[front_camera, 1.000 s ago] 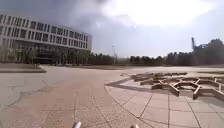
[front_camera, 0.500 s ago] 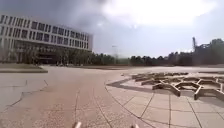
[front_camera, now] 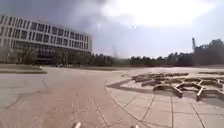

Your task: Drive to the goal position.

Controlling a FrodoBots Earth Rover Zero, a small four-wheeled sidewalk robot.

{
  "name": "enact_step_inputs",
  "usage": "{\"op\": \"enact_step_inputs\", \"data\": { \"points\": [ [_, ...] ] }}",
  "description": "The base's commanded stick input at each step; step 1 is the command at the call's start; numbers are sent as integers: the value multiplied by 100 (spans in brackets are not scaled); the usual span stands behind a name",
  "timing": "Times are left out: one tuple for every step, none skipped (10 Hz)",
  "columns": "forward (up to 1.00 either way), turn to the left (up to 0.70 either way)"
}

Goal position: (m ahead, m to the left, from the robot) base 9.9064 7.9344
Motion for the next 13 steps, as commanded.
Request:
{"op": "enact_step_inputs", "data": {
  "points": [
    [70,25],
    [70,34],
    [70,18],
    [70,-1],
    [70,-1],
    [70,-1],
    [70,-1],
    [70,-1],
    [70,-1],
    [70,-1],
    [70,-1],
    [70,-1],
    [70,-1]
  ]
}}
